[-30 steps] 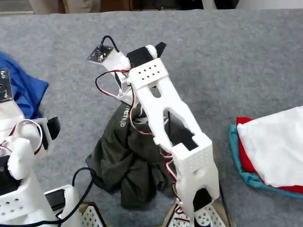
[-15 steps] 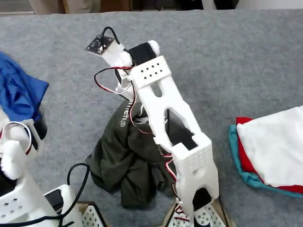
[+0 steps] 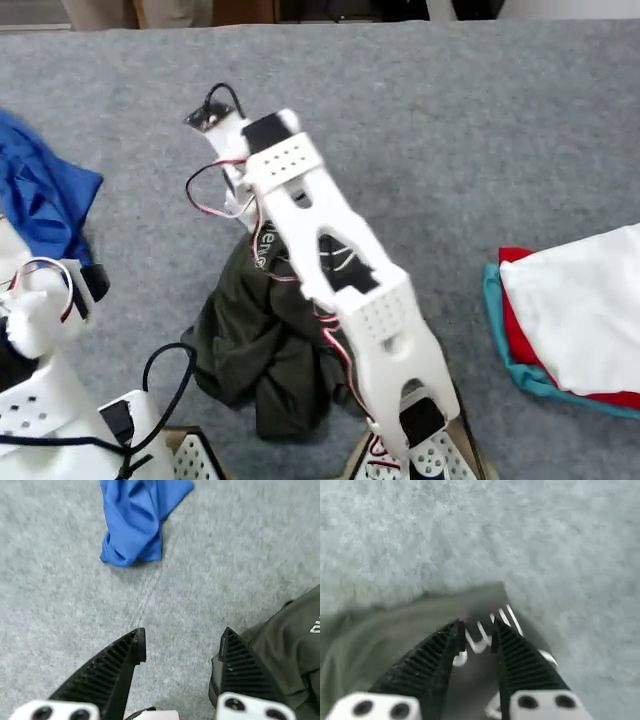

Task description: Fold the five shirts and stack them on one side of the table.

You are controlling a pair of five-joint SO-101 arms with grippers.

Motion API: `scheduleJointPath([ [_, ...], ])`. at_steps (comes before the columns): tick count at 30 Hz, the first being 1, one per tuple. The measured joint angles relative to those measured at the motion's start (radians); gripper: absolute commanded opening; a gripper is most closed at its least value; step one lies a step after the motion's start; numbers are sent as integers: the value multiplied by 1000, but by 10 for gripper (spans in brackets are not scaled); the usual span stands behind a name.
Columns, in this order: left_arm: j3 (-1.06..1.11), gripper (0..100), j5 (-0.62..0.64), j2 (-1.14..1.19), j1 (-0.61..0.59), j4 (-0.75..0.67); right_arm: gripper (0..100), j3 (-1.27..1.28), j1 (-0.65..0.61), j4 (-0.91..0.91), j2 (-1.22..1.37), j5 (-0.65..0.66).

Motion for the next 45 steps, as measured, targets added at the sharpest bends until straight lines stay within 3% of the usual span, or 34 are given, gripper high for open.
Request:
scheduleJointPath([
  [8,44,246,0,-95,0,0,97,-284,-2,6,298,-92],
  [11,71,247,0,-153,0,0,1,-425,-3,74,371,-94],
  [12,81,247,0,-166,0,0,9,-473,-2,92,393,-97],
  [21,124,247,0,-184,0,0,5,-621,68,127,417,-107],
  [32,135,247,0,-184,3,0,5,-621,152,132,-103,-147],
  [34,161,247,0,-184,49,-8,5,-621,152,132,-221,-147],
  [39,281,247,0,-172,204,-129,5,-628,152,132,-479,-149],
  [45,299,274,21,-8,255,-313,5,-555,120,132,-704,-149],
])
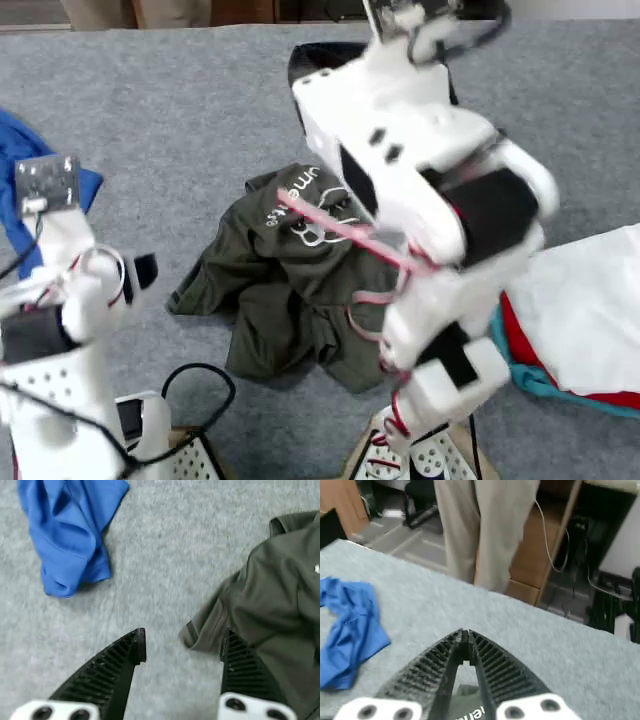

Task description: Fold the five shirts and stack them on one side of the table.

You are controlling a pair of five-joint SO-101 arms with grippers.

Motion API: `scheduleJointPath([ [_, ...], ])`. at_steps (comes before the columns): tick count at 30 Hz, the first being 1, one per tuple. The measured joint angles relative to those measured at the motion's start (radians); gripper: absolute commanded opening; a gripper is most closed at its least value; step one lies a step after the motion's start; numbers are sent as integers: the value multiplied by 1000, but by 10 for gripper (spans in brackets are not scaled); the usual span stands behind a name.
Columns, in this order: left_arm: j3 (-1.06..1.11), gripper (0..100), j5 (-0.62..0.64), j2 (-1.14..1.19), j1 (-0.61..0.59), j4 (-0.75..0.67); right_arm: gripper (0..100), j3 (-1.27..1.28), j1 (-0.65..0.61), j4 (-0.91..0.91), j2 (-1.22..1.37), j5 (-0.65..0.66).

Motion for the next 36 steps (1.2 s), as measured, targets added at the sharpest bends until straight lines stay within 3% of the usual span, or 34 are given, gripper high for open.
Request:
scheduleJointPath([
  [5,-97,277,137,255,49,-18,44,310,-5,0,-92,0],
  [12,-334,275,244,701,236,98,343,772,25,-31,-91,-74],
  [16,-460,274,259,925,344,143,430,941,91,-110,-87,-77],
  [21,-537,251,259,1148,408,147,431,1140,152,-241,17,-77],
  [25,-580,41,259,1269,425,147,429,1215,167,-364,158,-77],
  [27,-588,29,259,1304,425,147,408,1215,167,-400,224,-77],
  [36,-638,19,196,1326,414,252,130,1148,167,-443,500,-77],
])
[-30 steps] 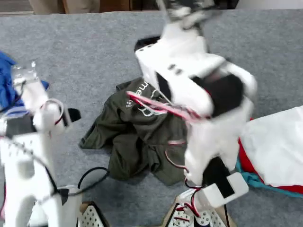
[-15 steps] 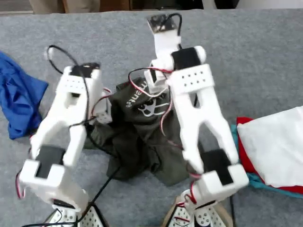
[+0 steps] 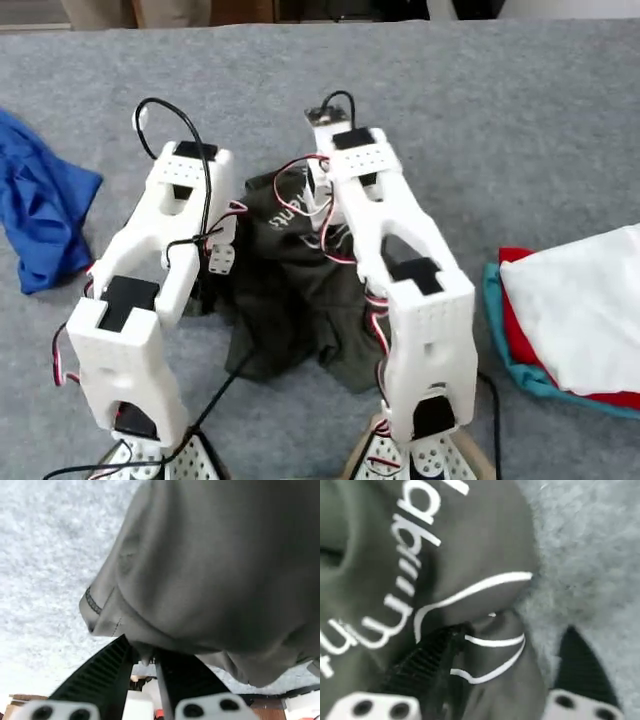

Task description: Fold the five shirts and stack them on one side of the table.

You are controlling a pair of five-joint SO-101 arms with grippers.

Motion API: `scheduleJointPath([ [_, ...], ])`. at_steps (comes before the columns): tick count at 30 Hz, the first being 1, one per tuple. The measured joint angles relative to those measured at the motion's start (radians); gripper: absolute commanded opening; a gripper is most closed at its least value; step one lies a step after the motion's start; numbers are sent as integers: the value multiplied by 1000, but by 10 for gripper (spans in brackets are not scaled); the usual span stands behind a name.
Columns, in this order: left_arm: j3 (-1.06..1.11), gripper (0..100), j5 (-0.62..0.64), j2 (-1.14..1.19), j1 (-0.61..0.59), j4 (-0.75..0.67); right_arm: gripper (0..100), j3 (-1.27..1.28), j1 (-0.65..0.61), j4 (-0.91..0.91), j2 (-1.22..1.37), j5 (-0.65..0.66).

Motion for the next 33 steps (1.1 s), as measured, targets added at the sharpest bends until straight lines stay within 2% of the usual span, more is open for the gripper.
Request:
scheduleJointPath([
  [3,-48,19,-31,0,-44,38,56,-69,3,48,46,3],
  [6,-84,19,-89,0,-117,52,23,-132,2,109,72,51],
  [11,-103,19,-181,-68,-253,52,5,-256,-32,250,77,117],
  [18,-213,19,-262,-344,-384,57,5,-615,-32,428,80,133],
  [26,-414,19,-269,-661,-434,58,5,-1039,0,440,-6,133],
  [33,-468,19,-269,-875,-439,60,5,-1212,0,440,-239,210],
])
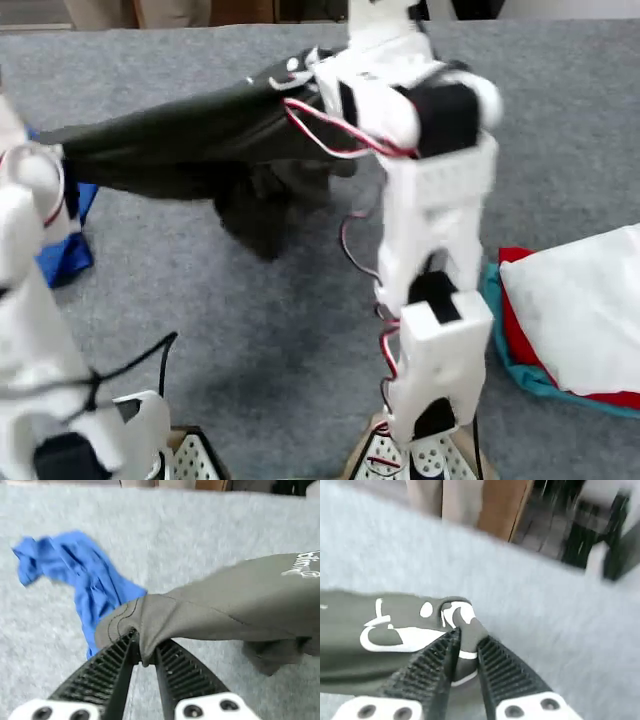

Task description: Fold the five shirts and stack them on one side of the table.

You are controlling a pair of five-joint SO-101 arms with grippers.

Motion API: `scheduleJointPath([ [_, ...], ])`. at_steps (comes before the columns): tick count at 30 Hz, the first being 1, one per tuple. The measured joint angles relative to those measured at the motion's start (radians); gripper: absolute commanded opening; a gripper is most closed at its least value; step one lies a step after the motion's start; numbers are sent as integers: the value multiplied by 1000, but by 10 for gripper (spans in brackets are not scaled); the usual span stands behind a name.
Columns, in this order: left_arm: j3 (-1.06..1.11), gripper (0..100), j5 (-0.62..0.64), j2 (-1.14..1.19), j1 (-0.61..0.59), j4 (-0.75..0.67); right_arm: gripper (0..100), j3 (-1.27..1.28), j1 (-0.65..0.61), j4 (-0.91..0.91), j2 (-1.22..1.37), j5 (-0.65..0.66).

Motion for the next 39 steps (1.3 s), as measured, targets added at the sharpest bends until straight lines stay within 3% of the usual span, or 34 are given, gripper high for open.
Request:
scheduleJointPath([
  [4,37,19,0,-123,0,0,5,14,0,3,-71,83],
  [11,345,19,-103,-213,0,-23,5,351,9,-11,-77,201],
  [15,491,19,-101,-215,0,-184,5,437,55,-127,-68,215],
  [22,695,19,100,-213,0,-644,5,436,68,-302,-44,215],
  [24,713,19,112,-213,0,-674,5,413,68,-290,-44,215],
  [27,720,19,118,-213,-18,-615,5,362,44,-190,-43,218],
  [32,726,19,71,-213,-37,-336,5,388,-11,-8,-35,218],
  [39,732,19,-120,-213,-37,-63,57,732,-78,2,-66,218],
])
